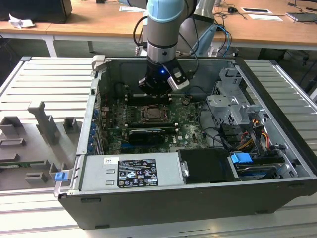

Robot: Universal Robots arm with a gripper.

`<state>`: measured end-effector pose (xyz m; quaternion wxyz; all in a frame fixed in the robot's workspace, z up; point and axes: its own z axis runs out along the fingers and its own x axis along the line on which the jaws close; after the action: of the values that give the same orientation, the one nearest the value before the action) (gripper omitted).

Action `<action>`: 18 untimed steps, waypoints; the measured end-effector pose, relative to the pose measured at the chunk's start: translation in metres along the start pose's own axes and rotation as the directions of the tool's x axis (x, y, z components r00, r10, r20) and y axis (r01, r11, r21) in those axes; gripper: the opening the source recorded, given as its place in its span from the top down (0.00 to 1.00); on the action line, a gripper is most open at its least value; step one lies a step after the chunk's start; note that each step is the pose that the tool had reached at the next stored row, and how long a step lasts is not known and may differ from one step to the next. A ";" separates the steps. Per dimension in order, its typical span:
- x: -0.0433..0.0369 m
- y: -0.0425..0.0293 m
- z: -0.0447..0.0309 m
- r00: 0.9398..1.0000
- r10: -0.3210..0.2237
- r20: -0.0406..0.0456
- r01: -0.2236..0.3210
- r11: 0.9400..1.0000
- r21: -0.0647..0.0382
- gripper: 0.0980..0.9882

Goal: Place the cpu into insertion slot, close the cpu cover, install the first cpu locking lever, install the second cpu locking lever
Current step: 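Install the first cpu locking lever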

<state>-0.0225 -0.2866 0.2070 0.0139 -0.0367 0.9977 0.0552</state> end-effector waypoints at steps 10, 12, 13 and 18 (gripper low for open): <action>-0.0022 -0.0006 0.0042 1.000 0.000 0.000 0.000 1.000 0.000 0.99; -0.0022 -0.0006 0.0042 1.000 0.000 0.000 0.000 1.000 0.000 0.99; -0.0022 -0.0006 0.0038 1.000 0.000 0.000 0.000 1.000 0.000 0.99; 0.0012 0.0009 -0.0071 1.000 0.000 0.000 0.000 1.000 -0.001 0.99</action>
<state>-0.0240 -0.2865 0.2141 0.0140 -0.0366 0.9977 0.0557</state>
